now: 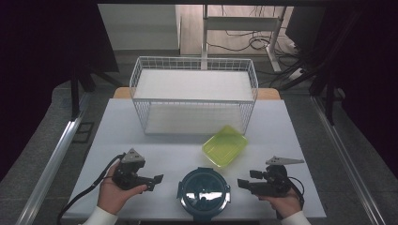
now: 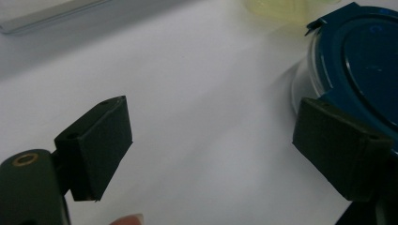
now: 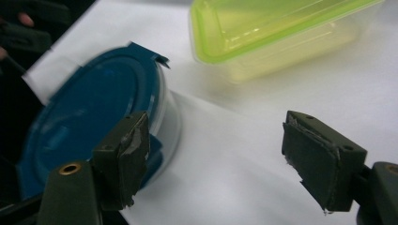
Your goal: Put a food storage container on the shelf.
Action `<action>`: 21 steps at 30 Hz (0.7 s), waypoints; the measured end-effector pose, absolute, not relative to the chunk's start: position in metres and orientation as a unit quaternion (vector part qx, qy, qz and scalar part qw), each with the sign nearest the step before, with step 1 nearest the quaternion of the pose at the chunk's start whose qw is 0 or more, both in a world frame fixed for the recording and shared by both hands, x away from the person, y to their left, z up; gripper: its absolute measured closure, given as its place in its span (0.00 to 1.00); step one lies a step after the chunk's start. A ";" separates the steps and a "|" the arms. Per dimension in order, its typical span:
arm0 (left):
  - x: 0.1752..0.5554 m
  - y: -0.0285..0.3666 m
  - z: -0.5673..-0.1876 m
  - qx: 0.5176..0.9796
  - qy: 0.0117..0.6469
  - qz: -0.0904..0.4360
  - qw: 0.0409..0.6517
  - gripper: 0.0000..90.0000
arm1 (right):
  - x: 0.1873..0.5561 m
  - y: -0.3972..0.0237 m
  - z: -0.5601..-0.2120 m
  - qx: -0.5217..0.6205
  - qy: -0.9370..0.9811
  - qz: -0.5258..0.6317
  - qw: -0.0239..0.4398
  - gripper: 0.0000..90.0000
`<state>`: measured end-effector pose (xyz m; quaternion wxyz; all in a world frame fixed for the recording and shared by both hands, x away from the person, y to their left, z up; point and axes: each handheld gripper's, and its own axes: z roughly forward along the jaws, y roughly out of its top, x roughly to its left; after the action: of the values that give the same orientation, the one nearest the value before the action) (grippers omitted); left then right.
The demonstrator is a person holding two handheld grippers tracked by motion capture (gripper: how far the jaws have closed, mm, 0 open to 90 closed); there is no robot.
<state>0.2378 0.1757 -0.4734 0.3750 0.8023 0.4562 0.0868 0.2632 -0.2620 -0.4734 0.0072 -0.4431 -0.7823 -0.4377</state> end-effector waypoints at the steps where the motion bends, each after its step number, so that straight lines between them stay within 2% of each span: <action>1: 0.237 0.175 -0.473 0.800 0.457 0.079 0.381 0.13 | 0.263 -0.262 -0.474 -0.445 -0.779 -0.442 0.013 0.26; 9: 0.231 0.169 -0.474 0.790 0.455 0.016 0.411 0.13 | 0.253 -0.256 -0.474 -0.450 -0.769 -0.452 0.037 0.26; 13: 0.228 0.164 -0.478 0.784 0.455 -0.019 0.421 0.19 | 0.248 -0.250 -0.480 -0.450 -0.770 -0.449 0.055 0.26; 21: 0.227 0.149 -0.491 0.765 0.458 -0.098 0.442 0.22 | 0.244 -0.241 -0.489 -0.448 -0.765 -0.452 0.097 0.27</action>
<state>0.2267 0.1493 -0.4913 0.4421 0.7650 0.4580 -0.0980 0.2443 -0.2413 -0.4892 0.0970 -0.4483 -0.7653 -0.4516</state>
